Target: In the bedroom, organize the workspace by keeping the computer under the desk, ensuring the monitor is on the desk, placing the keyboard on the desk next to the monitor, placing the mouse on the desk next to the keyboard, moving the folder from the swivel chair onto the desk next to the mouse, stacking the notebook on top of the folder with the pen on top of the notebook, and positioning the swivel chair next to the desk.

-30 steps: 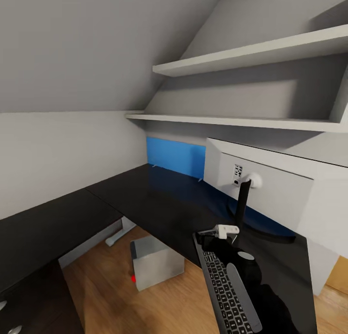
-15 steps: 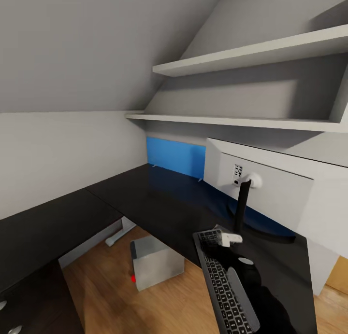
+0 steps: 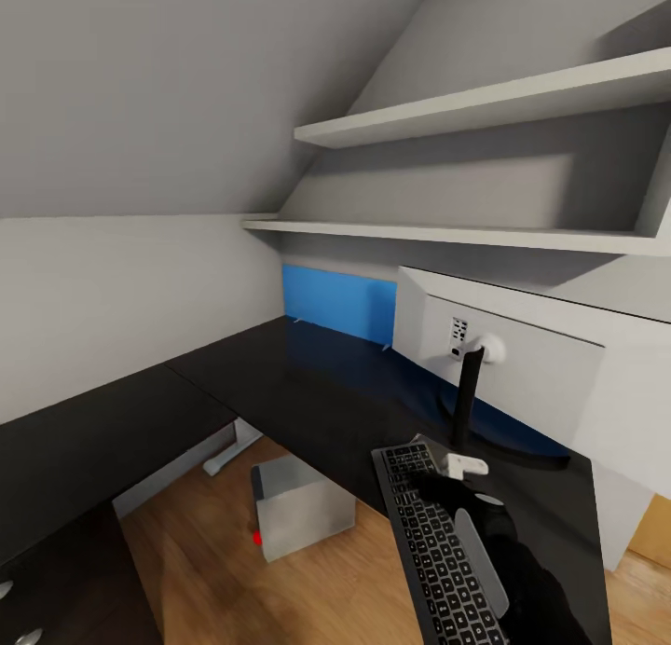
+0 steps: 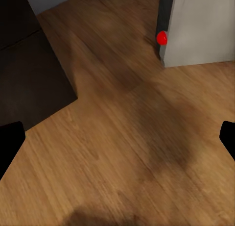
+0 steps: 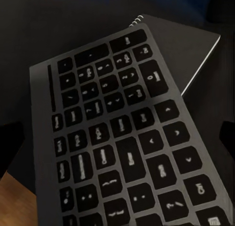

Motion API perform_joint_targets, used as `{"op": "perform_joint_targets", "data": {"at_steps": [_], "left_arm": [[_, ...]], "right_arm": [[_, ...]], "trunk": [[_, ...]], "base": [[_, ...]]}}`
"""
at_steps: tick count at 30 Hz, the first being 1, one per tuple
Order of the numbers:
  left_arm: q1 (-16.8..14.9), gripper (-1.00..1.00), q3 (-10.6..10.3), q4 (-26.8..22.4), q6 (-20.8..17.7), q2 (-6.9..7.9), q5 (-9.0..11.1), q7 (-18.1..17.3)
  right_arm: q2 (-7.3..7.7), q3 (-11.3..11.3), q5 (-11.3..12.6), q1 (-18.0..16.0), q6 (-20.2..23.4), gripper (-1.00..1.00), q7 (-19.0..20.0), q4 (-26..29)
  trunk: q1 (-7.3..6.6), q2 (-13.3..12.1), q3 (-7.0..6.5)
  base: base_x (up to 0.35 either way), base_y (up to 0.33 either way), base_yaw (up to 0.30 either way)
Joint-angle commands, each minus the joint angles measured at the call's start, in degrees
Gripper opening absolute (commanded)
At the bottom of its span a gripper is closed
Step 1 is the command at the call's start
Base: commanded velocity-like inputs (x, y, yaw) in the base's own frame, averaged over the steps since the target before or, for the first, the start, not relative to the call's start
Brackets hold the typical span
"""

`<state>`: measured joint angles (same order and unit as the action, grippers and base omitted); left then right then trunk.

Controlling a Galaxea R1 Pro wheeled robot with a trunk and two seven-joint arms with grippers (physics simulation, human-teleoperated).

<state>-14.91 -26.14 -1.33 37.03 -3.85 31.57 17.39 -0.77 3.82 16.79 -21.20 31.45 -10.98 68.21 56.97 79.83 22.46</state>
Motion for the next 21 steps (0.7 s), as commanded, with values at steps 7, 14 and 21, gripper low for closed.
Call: {"op": "perform_joint_targets", "data": {"at_steps": [7,14,21], "left_arm": [[0.0,1.0,-0.5,0.0,0.1,-0.01,0.2,0.3],[0.0,1.0,-0.4,0.0,0.1,0.05,0.2,0.4],[0.0,1.0,-0.4,0.0,0.1,0.07,0.2,0.4]], "right_arm": [[0.2,-0.3,0.8,-0.1,-0.8,1.0,-0.4,-0.1],[-0.01,-5.9,1.8,-0.1,-1.3,1.0,2.0,3.6],[-0.07,-7.0,7.5,0.2,-1.4,1.0,4.1,6.8]], "trunk": [[0.0,0.0,0.07],[0.0,0.0,0.07],[0.0,0.0,0.07]], "base": [[-0.014,0.0,0.0],[-0.255,0.074,0.0],[-0.182,0.1,0.0]]}}
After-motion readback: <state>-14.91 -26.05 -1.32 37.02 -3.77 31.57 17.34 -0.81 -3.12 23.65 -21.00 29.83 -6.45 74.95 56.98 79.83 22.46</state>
